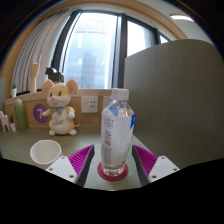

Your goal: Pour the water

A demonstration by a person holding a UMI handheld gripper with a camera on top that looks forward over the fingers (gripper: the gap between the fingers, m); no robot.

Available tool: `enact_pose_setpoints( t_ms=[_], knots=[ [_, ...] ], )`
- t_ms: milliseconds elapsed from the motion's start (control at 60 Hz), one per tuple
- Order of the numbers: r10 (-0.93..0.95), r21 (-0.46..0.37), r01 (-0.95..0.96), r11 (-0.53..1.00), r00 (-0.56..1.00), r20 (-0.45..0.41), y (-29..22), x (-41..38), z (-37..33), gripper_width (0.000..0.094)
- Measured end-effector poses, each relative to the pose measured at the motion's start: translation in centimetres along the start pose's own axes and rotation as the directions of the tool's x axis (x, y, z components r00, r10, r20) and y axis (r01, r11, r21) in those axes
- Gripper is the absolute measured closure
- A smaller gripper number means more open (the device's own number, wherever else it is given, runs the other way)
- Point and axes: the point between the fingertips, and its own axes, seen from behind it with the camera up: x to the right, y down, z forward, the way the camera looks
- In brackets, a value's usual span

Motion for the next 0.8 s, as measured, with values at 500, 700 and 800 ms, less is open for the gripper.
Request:
enact_pose_setpoints(
  t_ms=[500,700,800],
  knots=[
    [-0.018,-0.107,0.039,0.993,0.981,0.195,7.3,-14.2,-20.6,0.0163],
    [-0.013,-0.059,0.034,0.998,0.947,0.322,5.9,-22.0,-28.3,0.0165],
    [-0.028,-0.033,0.043,0.999,0.927,0.373,5.1,-25.3,-31.3,0.0163]
  ],
)
